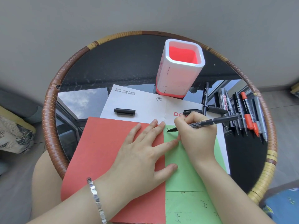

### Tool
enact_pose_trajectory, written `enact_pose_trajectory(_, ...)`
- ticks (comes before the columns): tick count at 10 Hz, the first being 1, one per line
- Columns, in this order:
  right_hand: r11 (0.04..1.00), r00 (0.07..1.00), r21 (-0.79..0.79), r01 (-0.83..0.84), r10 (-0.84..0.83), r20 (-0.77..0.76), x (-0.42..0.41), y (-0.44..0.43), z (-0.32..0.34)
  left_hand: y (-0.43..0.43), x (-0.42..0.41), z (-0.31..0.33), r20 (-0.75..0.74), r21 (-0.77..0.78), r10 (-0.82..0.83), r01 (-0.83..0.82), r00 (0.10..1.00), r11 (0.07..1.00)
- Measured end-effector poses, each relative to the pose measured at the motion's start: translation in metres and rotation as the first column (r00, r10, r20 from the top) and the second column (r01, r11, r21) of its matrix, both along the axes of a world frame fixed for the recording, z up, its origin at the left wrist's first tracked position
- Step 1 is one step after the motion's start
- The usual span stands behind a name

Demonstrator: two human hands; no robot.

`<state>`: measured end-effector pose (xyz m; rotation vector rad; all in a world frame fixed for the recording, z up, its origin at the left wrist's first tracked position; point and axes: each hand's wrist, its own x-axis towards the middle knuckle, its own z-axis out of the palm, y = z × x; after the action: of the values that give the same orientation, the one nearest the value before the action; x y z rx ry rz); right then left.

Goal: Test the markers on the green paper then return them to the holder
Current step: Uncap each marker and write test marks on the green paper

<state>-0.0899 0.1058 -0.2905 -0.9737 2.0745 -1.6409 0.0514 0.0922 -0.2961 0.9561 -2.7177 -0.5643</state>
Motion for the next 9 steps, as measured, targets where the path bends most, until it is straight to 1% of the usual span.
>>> enact_pose_trajectory(1, 1.000, 1.000, 0.000, -0.015, 0.015, -0.023, 0.001, 0.001, 0.000, 0.000, 0.000, 0.000, -0.002, 0.000, -0.001, 0.001, 1.000, 1.000)
enact_pose_trajectory(2, 1.000, 1.000, 0.007, 0.023, -0.023, -0.021, 0.001, 0.001, 0.000, 0.000, 0.000, 0.000, 0.002, 0.001, -0.001, 0.001, 1.000, 1.000)
enact_pose_trajectory(3, 0.998, 0.998, 0.002, 0.056, -0.056, 0.035, -0.002, 0.001, -0.002, 0.000, 0.000, -0.001, -0.002, 0.005, 0.000, 0.000, 1.000, 1.000)
enact_pose_trajectory(4, 0.998, 0.998, 0.000, 0.055, -0.055, 0.028, -0.002, 0.002, 0.000, 0.000, 0.000, -0.001, -0.005, 0.007, 0.001, -0.001, 1.000, 1.000)
enact_pose_trajectory(5, 0.988, 0.988, -0.086, 0.128, -0.119, 0.102, -0.002, 0.005, 0.009, 0.000, 0.000, 0.000, -0.004, 0.009, 0.002, -0.002, 1.000, 1.000)
enact_pose_trajectory(6, 0.974, 0.979, -0.174, 0.143, -0.113, 0.170, -0.007, 0.010, 0.014, 0.000, 0.001, 0.000, -0.004, 0.004, 0.003, -0.003, 1.000, 1.000)
enact_pose_trajectory(7, 0.982, 0.989, -0.191, 0.011, 0.016, 0.144, -0.020, 0.023, 0.032, 0.000, 0.001, 0.000, 0.001, -0.008, 0.001, -0.001, 1.000, 1.000)
enact_pose_trajectory(8, 0.970, 0.889, -0.180, -0.161, 0.222, 0.400, -0.046, 0.033, 0.048, -0.001, 0.001, 0.000, 0.015, -0.017, -0.003, 0.003, 1.000, 1.000)
enact_pose_trajectory(9, 0.929, 0.804, -0.211, -0.304, 0.369, 0.467, -0.061, 0.044, 0.059, -0.001, 0.001, 0.000, 0.016, -0.019, -0.002, 0.002, 1.000, 1.000)
